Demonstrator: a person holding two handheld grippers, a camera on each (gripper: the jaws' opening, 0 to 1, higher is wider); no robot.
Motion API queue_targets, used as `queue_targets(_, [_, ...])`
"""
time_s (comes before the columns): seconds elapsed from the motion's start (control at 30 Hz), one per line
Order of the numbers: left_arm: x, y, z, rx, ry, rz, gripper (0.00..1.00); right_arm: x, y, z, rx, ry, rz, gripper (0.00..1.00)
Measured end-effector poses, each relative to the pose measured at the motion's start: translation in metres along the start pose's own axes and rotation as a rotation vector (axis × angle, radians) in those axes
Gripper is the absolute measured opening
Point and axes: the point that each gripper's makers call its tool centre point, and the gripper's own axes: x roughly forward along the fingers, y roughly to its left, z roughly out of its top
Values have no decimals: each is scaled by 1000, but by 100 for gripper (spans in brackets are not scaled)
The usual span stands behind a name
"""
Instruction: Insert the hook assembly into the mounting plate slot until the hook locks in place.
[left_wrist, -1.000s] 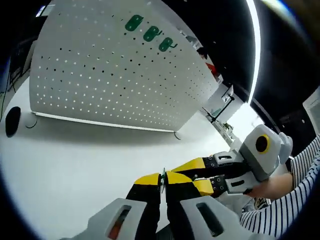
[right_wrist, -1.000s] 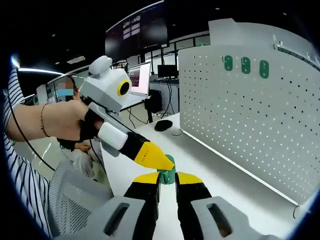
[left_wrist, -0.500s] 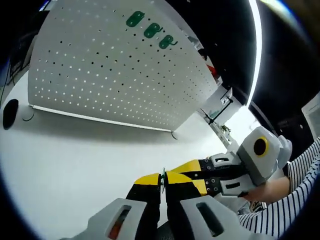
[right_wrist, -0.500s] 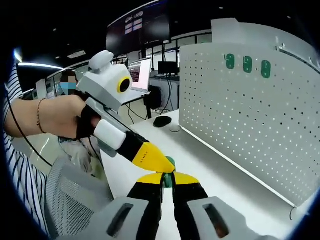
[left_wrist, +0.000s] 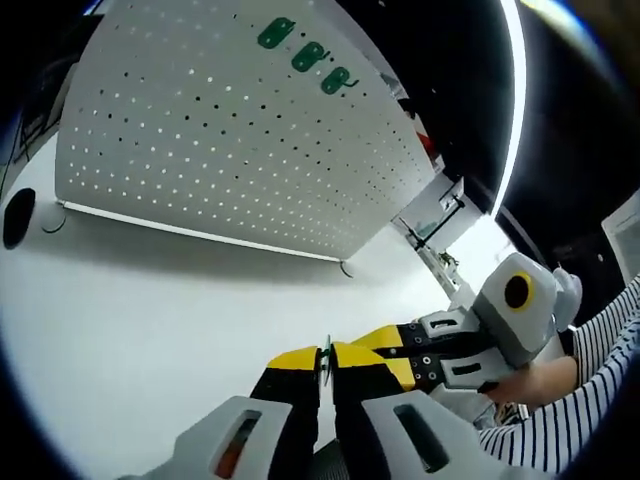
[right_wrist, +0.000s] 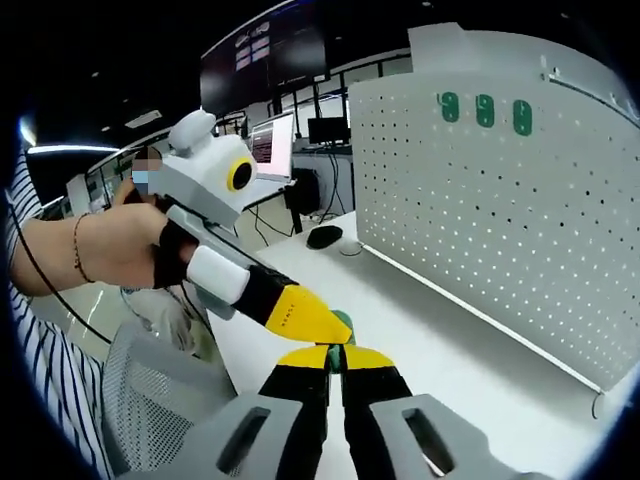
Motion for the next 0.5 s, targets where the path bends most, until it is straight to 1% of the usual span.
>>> queue_targets(0.07, [0,-2,0,24,-8,-7,3,0,0,0,4,-2,-1,0])
queue_targets(0.13, [0,-5,1,63,-17,-10,4,-1,-1,1,7,-7,-3,0])
queue_targets(0.2, [0,-6,2,76,-26,-4,5,-1,-1,0,22,-3,-1,0])
queue_targets(0.23, [1,-6,0,94,-15,-5,5,-1,0,-1,28,-1,0,0])
queue_targets(0.33, [-2,-5,3,110,-29,-2,8,-2,-2,-1,23,-3,-7,0])
queue_targets(0.43, [-5,-4,11,110,-65,-8,12,-5,-5,-2,36,-8,-14,0])
queue_targets(0.5, [-6,-4,14,113,-76,-12,17,-7,-8,0,48,-22,-22,0])
